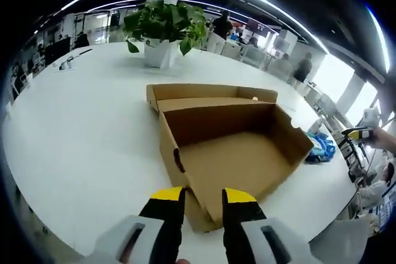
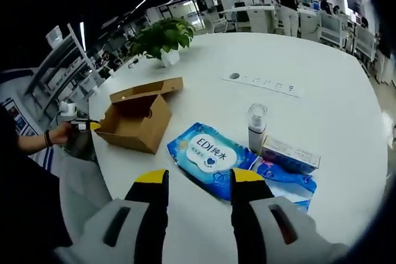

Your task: Operate the shoe box by opening the lid, removing the specified soft item, and placing it in the target area until the item is outside and the box remains undamaged.

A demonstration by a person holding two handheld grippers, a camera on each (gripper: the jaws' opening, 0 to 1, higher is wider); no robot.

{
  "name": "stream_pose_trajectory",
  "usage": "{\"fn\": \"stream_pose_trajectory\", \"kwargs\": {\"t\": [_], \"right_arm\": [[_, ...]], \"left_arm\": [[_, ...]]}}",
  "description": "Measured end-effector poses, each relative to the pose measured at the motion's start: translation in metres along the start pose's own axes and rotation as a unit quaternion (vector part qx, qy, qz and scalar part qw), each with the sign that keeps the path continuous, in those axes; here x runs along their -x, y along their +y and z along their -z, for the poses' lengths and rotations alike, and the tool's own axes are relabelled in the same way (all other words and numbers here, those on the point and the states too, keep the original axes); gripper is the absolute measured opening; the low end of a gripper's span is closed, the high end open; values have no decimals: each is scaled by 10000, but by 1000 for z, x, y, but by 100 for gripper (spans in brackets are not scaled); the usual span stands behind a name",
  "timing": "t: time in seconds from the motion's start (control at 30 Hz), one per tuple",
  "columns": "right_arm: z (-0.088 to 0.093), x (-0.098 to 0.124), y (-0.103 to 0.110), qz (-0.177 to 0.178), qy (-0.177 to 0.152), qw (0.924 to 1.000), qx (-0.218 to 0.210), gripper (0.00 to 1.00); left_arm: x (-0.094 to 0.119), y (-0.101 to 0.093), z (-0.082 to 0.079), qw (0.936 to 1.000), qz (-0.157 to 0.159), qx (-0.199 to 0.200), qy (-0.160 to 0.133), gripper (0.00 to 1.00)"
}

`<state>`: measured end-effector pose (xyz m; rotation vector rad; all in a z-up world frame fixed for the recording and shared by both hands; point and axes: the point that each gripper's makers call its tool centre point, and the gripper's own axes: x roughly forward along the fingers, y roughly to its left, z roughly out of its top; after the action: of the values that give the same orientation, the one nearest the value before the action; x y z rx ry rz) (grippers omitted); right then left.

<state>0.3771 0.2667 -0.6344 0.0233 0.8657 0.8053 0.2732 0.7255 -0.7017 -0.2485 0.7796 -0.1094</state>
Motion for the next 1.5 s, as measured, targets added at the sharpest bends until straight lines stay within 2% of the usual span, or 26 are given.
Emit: {"fn": "stream_pose_trajectory", "kwargs": {"t": [0.17,0.3,0.43,0.73,0.87,1.1,1.23,1.5], "right_arm": [[9,-1,3,-33,23,10000,-76,36],[13,0,10,-143,15,9998,-135,38],[19,-2,14,-193,70,9997,-122,39],[18,-13,25,-277,70,9995,-153,38],[14,-25,33,-327,72,9992,-196,38],[-3,-51,49,-439,-26,9986,-293,37],[-19,-66,49,-242,-179,9987,-409,37],[-49,-96,53,-197,-384,9967,-683,37]], "left_arm": [[-4,7,3,9996,-77,-226,158,18],[-7,6,2,9993,38,-305,224,18],[-8,3,2,9963,133,-772,358,18],[-9,2,1,9933,424,-966,475,18],[-10,-2,1,9899,595,-1151,576,18],[-12,-12,3,9824,869,-1502,698,18],[-11,-19,7,9800,955,-1590,719,18],[-10,-20,8,9810,991,-1525,675,18]]}}
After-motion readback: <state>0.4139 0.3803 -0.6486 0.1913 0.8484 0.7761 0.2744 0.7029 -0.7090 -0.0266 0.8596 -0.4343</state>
